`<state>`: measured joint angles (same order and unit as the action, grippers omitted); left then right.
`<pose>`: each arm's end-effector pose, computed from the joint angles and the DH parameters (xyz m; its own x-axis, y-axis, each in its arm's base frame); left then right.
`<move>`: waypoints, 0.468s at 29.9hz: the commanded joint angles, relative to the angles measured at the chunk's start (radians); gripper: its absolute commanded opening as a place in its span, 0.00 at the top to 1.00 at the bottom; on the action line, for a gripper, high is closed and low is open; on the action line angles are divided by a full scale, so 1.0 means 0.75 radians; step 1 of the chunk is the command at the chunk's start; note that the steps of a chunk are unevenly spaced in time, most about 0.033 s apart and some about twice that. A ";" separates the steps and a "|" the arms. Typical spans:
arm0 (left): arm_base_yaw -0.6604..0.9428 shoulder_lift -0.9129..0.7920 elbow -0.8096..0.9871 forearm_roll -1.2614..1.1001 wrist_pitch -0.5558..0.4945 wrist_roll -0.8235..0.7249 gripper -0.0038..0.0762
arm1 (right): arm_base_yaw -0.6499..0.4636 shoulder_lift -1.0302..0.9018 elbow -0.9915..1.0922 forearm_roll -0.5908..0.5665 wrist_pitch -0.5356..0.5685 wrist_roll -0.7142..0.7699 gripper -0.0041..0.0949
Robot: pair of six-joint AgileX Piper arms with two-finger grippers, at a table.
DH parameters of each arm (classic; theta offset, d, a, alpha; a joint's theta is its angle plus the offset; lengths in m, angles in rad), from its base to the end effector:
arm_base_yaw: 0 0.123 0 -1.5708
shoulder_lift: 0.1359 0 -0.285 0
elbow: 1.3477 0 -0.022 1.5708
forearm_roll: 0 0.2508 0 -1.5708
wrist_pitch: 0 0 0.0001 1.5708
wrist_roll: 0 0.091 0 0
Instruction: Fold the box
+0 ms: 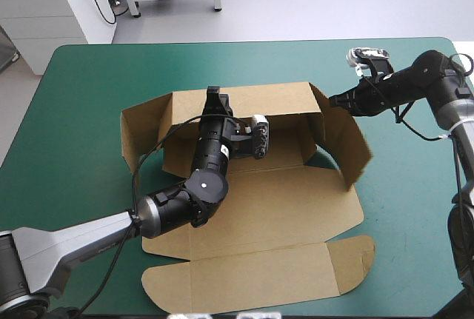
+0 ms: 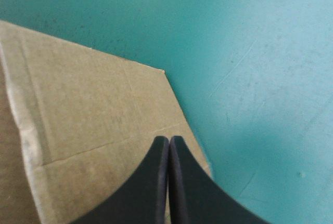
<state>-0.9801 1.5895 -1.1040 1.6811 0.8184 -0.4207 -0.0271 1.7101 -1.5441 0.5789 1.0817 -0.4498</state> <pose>0.2463 -0.2486 0.3103 0.1374 0.9891 -0.0524 0.1965 0.0246 0.9802 0.3675 0.0340 0.3290 -0.8424 -0.1097 -0.5276 -0.3337 0.8749 0.3509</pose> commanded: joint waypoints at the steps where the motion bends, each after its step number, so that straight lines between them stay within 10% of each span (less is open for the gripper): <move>1: 0.034 -0.050 -0.066 0.133 -0.002 -0.007 0.96 | -0.029 -0.068 -0.034 0.056 -0.045 0.000 0.98; 14: 0.081 -0.050 -0.066 0.099 -0.056 -0.007 0.96 | 0.029 -0.166 0.184 0.218 -0.246 -0.293 0.98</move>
<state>-0.9202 1.5911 -1.1196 1.6836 0.7437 -0.4179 -0.0291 1.6764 -1.4647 0.6525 1.0007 -0.5515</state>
